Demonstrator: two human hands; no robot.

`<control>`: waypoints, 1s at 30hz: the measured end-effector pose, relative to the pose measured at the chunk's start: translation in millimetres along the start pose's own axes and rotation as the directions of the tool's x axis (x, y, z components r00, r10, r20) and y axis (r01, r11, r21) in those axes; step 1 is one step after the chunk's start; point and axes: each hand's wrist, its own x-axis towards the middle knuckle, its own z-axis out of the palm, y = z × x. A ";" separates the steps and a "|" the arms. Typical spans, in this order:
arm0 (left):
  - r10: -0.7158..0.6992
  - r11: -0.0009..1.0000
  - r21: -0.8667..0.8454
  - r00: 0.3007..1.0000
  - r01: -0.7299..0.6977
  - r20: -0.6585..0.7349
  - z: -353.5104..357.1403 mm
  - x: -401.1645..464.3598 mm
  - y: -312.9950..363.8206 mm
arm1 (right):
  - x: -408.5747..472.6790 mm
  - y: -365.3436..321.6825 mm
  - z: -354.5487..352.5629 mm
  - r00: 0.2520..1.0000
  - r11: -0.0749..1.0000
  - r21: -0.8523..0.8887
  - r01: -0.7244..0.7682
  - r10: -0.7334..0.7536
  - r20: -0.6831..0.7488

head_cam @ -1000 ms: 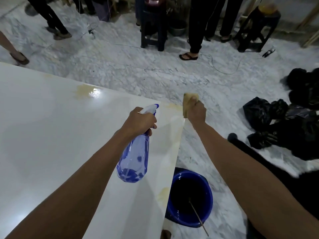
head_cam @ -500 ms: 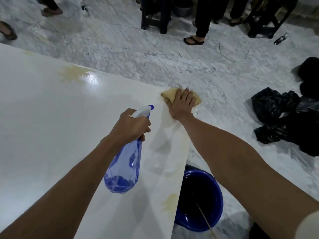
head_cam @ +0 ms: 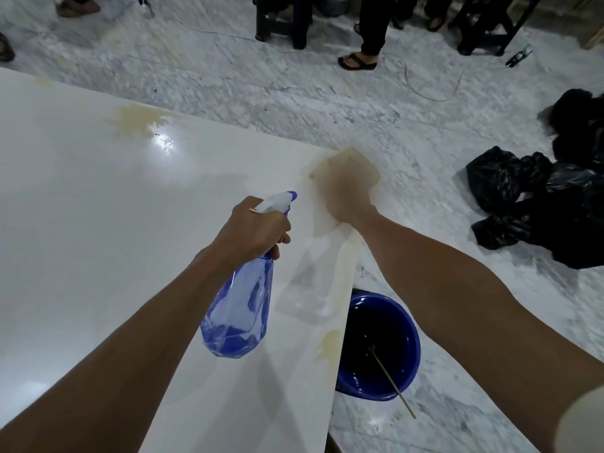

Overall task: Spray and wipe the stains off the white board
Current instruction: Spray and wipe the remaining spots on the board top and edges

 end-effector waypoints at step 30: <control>0.034 0.976 0.203 0.972 -0.083 0.232 -33.4 -125.9 -120.7 | -257.5 -85.2 85.3 0.958 0.957 0.042 -0.286 0.287 -0.027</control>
